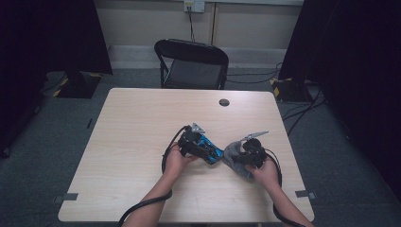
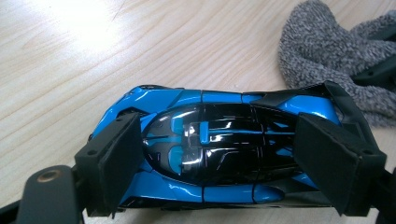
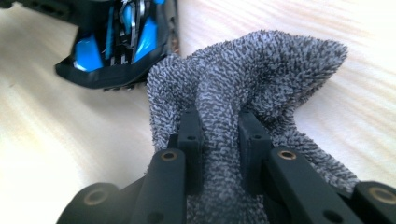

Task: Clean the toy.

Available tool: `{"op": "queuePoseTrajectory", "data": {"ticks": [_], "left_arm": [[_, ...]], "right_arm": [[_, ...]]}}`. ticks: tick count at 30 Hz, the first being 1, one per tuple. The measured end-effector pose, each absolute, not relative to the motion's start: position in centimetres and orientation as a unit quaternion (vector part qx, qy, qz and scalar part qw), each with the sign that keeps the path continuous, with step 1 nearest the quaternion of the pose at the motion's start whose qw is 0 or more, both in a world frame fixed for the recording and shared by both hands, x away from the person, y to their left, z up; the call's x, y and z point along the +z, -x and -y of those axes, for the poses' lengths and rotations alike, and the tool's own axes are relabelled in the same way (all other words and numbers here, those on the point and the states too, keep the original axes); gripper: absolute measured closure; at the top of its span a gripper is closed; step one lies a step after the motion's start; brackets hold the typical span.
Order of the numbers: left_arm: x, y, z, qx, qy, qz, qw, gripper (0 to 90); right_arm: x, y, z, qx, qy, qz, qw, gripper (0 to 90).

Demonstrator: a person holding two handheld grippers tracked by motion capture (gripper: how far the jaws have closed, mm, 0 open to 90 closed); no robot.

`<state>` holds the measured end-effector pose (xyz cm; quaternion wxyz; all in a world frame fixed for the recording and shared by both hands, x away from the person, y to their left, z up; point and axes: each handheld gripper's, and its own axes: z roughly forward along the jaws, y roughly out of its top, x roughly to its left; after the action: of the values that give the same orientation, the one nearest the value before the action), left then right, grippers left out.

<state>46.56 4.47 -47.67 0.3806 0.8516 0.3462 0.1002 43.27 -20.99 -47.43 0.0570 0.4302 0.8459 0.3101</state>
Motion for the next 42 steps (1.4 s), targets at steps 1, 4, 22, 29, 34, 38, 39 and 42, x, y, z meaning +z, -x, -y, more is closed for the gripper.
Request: {"op": "queuePoseTrajectory", "data": {"ticks": [1,4,22,29,34,38,39,42], "left_arm": [[-47.7,-46.6,-4.5,0.100,-0.852,-0.346,0.380,16.2],[-47.7,-46.6,-4.5,0.100,-0.852,-0.346,0.380,16.2],[-47.7,-46.6,-4.5,0.100,-0.852,-0.346,0.380,16.2],[-47.7,-46.5,-4.5,0.102,-0.851,-0.346,0.382,16.2],[-47.7,-46.5,-4.5,0.101,-0.851,-0.346,0.382,16.2],[-47.7,-46.5,-4.5,0.101,-0.851,-0.346,0.381,16.2],[-47.7,-46.5,-4.5,0.102,-0.851,-0.347,0.381,16.2],[-47.7,-46.5,-4.5,0.102,-0.850,-0.347,0.382,16.2]], "right_arm": [[-47.5,-43.2,20.9,0.313,-0.426,-0.847,0.055,75.1],[-47.5,-42.7,20.7,0.314,-0.420,-0.850,0.050,75.1],[-47.7,-41.8,20.5,0.325,-0.407,-0.853,0.037,75.1],[-47.7,-41.5,20.3,0.326,-0.406,-0.853,0.035,75.1],[-47.7,-41.3,20.2,0.327,-0.404,-0.854,0.033,75.1],[-47.7,-41.1,20.0,0.328,-0.401,-0.855,0.032,75.2],[-47.7,-41.0,20.0,0.328,-0.399,-0.856,0.030,75.1],[-47.7,-40.9,19.7,0.327,-0.395,-0.858,0.028,75.1]]}}
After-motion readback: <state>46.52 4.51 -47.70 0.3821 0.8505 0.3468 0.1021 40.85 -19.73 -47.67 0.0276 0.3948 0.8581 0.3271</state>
